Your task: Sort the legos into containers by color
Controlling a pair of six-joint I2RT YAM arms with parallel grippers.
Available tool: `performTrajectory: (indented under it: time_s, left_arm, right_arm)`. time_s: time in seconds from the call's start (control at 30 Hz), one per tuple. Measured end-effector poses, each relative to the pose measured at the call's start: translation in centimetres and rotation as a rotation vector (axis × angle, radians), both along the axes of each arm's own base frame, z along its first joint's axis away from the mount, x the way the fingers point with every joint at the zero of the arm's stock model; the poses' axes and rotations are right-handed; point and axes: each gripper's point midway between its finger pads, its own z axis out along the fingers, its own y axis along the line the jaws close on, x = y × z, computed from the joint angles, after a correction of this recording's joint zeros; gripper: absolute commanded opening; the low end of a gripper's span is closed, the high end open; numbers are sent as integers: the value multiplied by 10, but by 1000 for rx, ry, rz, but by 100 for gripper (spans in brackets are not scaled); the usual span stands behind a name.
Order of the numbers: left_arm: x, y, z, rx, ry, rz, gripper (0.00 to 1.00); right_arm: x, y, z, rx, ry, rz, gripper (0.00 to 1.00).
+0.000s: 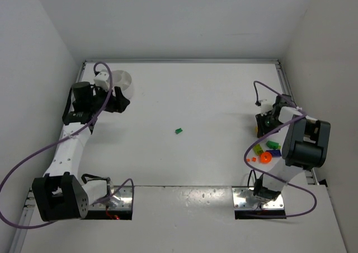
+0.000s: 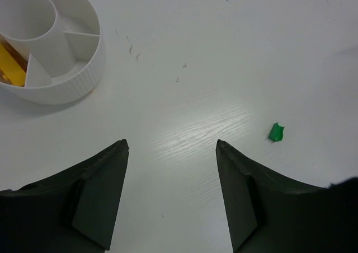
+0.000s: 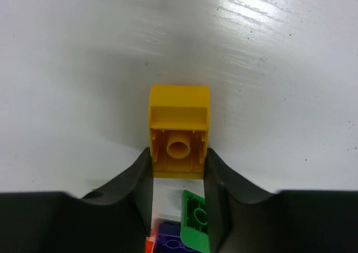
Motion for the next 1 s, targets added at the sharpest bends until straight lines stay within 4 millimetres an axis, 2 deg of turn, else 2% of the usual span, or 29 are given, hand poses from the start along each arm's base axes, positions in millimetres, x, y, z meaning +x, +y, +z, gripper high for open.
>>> performTrajectory:
  time_s: [0.07,0.1,0.13,0.2,0.3,0.4,0.43,0.5,0.57,0.7,0.83,1.0]
  left_arm:
    - [1,2,-3,-22,17,3,70]
    - [1,3,-5,-33,27,3,70]
    - [0,2,-6,-48,34,-3,70]
    - [-1,-1,-8,-72,47,-17,70]
    - [-6,-11,-10,-120,60,-62,70]
    - [-15,-25,-13,-188,82,-122,71]
    - [-17,-30,-12,-213,87,-143,71]
    - [-23,-42,-8,-271,98,-190,72]
    - [-28,-55,1,-324,100,-244,72]
    - [-38,-88,11,-422,140,-361,72]
    - [-47,-117,7,-500,232,-440,72]
    - [-55,-141,12,-545,281,-511,72]
  right_arm:
    - [2,1,0,4,-10,11,16]
    - [2,3,1,11,-14,16,4]
    - [3,8,2,29,-18,28,0]
    - [4,19,9,63,-39,63,0]
    - [13,49,39,124,-120,145,0]
    - [33,97,91,194,-239,295,0]
    - [38,108,102,211,-265,329,0]
    - [47,146,131,264,-319,434,0]
    - [49,183,154,315,-350,529,0]
    - [40,250,185,410,-351,687,0]
    - [40,299,193,461,-327,792,0]
    - [32,352,182,492,-258,887,0]
